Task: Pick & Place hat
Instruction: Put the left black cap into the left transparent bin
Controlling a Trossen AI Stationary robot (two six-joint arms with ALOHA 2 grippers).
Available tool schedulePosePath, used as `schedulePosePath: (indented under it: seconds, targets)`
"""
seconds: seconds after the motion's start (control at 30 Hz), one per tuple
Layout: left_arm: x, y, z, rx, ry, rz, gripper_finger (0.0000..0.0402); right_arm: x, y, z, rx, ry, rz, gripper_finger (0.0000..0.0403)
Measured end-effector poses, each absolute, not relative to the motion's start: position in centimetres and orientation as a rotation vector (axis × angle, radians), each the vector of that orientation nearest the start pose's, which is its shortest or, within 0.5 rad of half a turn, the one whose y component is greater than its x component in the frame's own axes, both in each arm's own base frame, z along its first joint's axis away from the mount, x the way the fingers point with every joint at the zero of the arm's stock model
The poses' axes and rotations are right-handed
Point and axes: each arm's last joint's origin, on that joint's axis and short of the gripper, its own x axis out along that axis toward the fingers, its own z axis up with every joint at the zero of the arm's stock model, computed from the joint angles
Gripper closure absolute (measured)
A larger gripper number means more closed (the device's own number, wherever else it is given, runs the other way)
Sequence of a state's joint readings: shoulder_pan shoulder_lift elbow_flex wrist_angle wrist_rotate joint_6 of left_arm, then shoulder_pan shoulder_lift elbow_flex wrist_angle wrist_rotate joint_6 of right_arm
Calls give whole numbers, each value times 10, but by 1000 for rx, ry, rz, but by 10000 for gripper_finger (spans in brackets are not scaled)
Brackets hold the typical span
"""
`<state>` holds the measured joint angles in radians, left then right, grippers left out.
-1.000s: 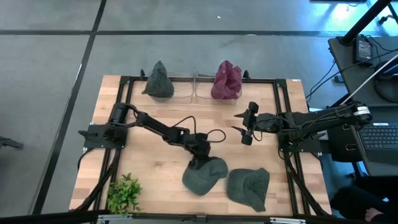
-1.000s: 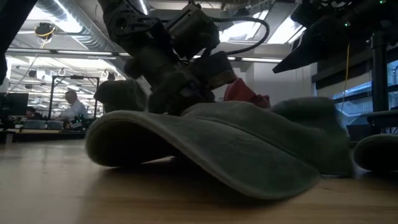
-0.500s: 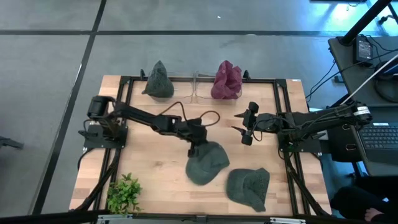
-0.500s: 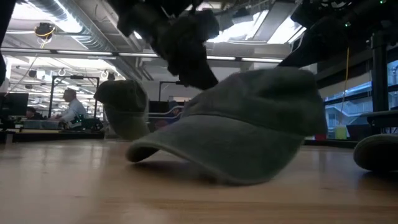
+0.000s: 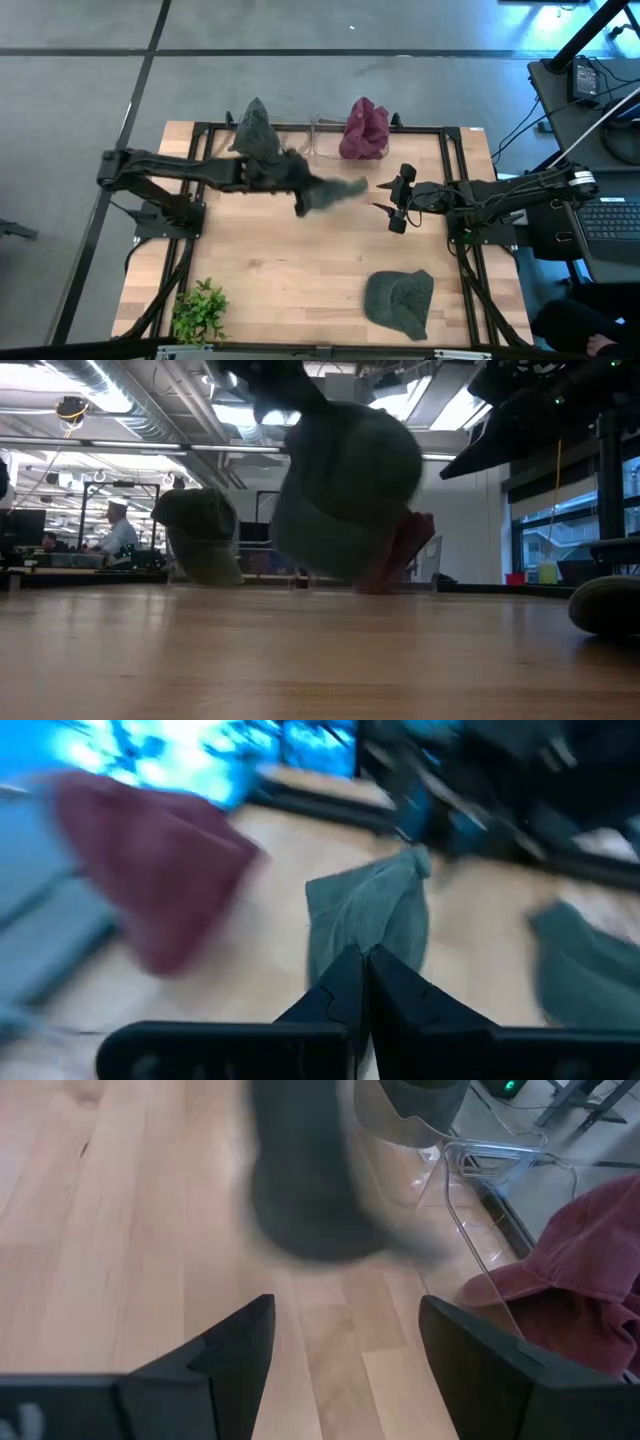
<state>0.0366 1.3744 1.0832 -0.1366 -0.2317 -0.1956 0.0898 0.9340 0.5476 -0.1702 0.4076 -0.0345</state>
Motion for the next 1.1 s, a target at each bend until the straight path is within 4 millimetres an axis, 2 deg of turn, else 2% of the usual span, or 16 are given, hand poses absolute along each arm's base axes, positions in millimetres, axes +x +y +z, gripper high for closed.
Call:
schedulePosePath:
  seconds: [0.27,0.43,0.63,0.73,0.87,1.1]
  targets:
    - [258,52,363,19,206,680,398,193,6,229,-186,549,-297,155]
    - [241,74,374,-8,135,832,398,193,5,229,-191,550,-298,155]
    - [236,98,360,-37,83,1089,398,193,4,229,-191,551,-304,155]
    - [233,104,351,-76,50,1166,398,193,4,229,-191,552,-303,155]
    - [232,103,338,-99,1,1232,398,192,4,228,-194,566,-302,155]
    - [234,88,311,-156,-123,1297,398,192,4,227,-196,575,-301,155]
